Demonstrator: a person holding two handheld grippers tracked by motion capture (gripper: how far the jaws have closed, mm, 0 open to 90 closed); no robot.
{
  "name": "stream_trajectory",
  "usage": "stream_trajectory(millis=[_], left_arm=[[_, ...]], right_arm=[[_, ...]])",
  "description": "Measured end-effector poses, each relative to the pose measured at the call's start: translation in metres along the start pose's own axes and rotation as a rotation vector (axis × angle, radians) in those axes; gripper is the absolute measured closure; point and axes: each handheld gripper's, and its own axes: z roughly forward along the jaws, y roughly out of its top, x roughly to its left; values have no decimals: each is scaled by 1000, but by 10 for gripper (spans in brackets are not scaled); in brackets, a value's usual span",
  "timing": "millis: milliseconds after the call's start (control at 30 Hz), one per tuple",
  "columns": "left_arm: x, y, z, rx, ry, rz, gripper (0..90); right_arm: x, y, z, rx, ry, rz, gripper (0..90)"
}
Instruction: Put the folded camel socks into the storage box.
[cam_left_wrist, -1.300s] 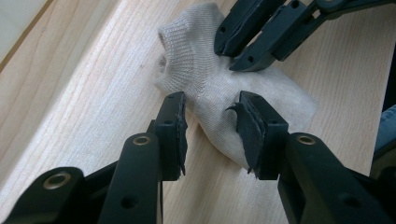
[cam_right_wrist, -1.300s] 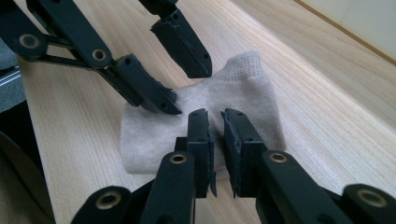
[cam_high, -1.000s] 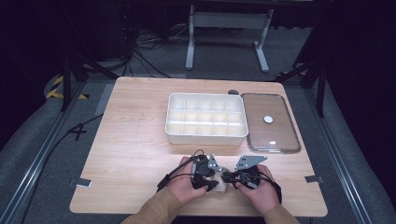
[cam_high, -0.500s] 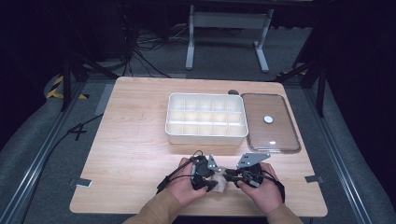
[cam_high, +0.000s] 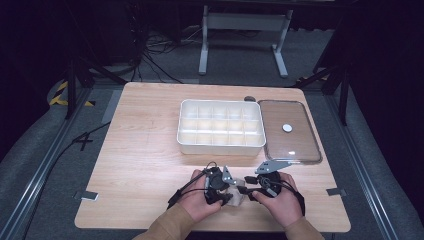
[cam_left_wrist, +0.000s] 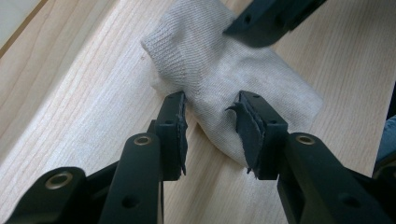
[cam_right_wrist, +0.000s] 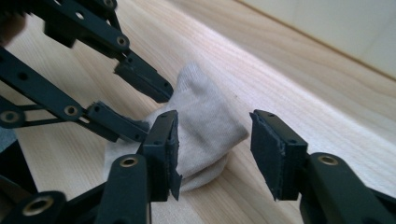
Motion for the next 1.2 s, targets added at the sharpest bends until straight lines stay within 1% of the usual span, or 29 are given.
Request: stream_trajectory(millis=[67,100,133,167,200,367,433,467,500,567,667,700,733,800,900,933,1033,1067,1167,1200], left_arm=[[1,-1,0,0,-1,-1,631],[1,-1,0,0,0,-2,631],[1,-2,0,0,0,-3,631],[1,-2,0,0,5,-10,631],[1,-2,0,2,6,-6,631],[1,-4,0,8,11,-19,631],[1,-4,1,4,13,-25,633],[1,-5,0,7,14,-31,633],[1,-5,1,4,15,-29,633],[1,-6,1,0,18,-32,634],[2,-8,0,5,17,-35,634],[3,-8,0,10,18,-38,634],[3,-8,0,10,18,-38,634],[3,-8,0,10,19,-42,634],[3,-9,0,8,18,-45,633],[3,-9,0,10,21,-40,634],[2,-8,-1,14,26,-41,633],[1,-9,0,6,30,-42,632],[2,-9,-3,6,31,-39,623],[3,-10,-4,-2,25,-45,599]], right_arm=[[0,-2,7,19,6,8,491],[0,-2,7,19,6,8,491],[-2,-3,12,31,8,15,483],[-3,-3,13,32,13,23,481],[-3,-3,13,32,13,23,481],[-12,-3,20,49,59,52,462],[-14,-2,22,59,78,55,463],[-15,-1,23,66,82,48,465],[-15,0,24,70,88,51,472],[-16,2,26,81,109,50,501],[-18,3,28,94,160,77,564],[-19,2,29,91,171,83,582],[-19,2,29,91,171,83,582],[-19,2,32,83,196,98,609],[-19,1,32,85,212,121,661],[-20,1,32,83,221,128,685],[-20,-1,31,63,241,140,749],[-21,-1,31,60,240,136,761],[-21,-2,31,47,245,150,775],[-20,-2,30,39,246,144,780]])
